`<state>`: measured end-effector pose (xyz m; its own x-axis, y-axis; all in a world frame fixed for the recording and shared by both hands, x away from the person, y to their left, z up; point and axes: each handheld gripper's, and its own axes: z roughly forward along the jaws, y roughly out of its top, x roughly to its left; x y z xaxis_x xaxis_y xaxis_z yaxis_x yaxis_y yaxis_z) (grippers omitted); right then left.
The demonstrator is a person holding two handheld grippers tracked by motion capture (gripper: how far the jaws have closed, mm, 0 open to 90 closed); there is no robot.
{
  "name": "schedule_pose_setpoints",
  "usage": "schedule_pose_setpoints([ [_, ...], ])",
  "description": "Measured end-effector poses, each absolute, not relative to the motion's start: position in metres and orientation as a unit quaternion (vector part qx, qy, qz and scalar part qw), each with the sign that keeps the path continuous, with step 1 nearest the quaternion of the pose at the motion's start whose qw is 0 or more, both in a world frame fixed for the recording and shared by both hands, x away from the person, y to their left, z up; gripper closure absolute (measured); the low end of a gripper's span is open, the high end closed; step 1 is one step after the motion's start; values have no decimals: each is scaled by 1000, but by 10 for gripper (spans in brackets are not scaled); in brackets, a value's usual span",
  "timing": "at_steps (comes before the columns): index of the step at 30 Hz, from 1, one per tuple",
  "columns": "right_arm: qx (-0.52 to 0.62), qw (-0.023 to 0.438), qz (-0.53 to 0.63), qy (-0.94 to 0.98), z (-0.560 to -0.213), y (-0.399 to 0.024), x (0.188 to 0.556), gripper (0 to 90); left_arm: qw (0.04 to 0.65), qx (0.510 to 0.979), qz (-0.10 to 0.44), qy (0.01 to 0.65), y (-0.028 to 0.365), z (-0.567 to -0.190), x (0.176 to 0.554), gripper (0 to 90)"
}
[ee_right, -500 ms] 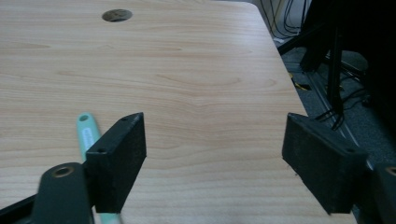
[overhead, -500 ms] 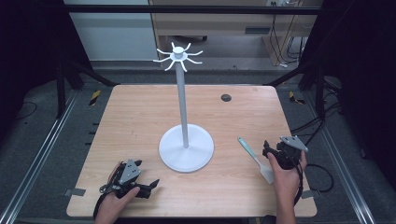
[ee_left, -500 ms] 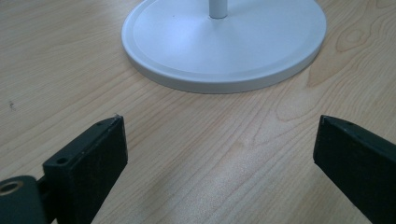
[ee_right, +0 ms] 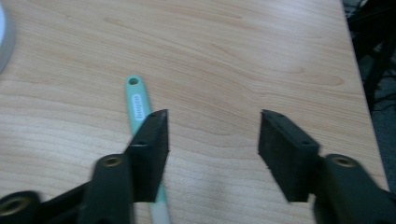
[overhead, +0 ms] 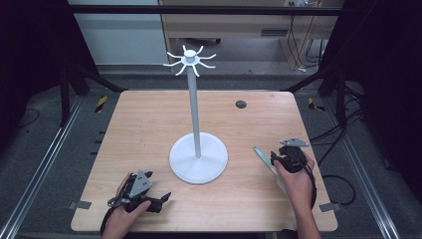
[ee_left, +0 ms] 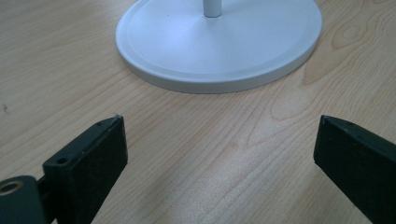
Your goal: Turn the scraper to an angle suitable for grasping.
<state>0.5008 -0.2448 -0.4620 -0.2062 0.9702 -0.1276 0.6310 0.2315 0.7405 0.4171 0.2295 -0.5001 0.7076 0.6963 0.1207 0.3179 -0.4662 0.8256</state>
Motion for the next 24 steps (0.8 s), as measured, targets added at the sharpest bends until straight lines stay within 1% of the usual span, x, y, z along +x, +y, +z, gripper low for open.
schedule_pose_setpoints([
  [1, 553, 302, 281, 724, -462, -245, 501, 489, 415, 825, 228, 307, 230, -500, 417, 24],
  [2, 550, 293, 270, 734, -460, -244, 504, 565, 416, 825, 228, 307, 230, -500, 417, 24],
  [3, 550, 293, 270, 734, -460, -244, 504, 565, 416, 825, 228, 307, 230, -500, 417, 24],
  [4, 546, 282, 265, 744, -458, -244, 507, 626, 415, 825, 229, 307, 230, -500, 417, 24],
  [5, 539, 280, 262, 750, -458, -244, 509, 660, 415, 825, 229, 308, 230, -500, 417, 24],
  [7, 535, 265, 261, 758, -456, -243, 512, 716, 414, 825, 230, 308, 230, -500, 417, 24],
  [8, 535, 265, 261, 758, -456, -243, 512, 716, 414, 825, 230, 308, 230, -500, 417, 24],
  [9, 531, 251, 257, 767, -455, -242, 515, 757, 414, 825, 230, 308, 230, -500, 418, 24],
  [10, 531, 251, 257, 767, -455, -242, 515, 757, 414, 825, 230, 308, 230, -500, 418, 24],
  [11, 523, 243, 256, 776, -454, -241, 517, 811, 414, 825, 230, 308, 230, -500, 418, 24],
  [12, 523, 243, 256, 776, -454, -241, 517, 811, 414, 825, 230, 308, 230, -500, 418, 24],
  [13, 516, 235, 255, 783, -454, -239, 519, 856, 414, 824, 233, 308, 231, -500, 418, 24],
  [14, 513, 227, 257, 787, -453, -238, 520, 880, 414, 824, 234, 308, 232, -499, 418, 24],
  [15, 513, 227, 257, 787, -453, -238, 520, 880, 414, 824, 234, 308, 232, -499, 418, 24],
  [16, 505, 215, 257, 795, -454, -236, 523, 900, 413, 824, 234, 309, 232, -499, 418, 24],
  [18, 500, 200, 258, 803, -454, -234, 525, 900, 414, 823, 235, 310, 232, -499, 418, 24],
  [24, 489, 188, 240, 817, -459, -228, 533, 900, 414, 823, 236, 311, 232, -500, 419, 25],
])
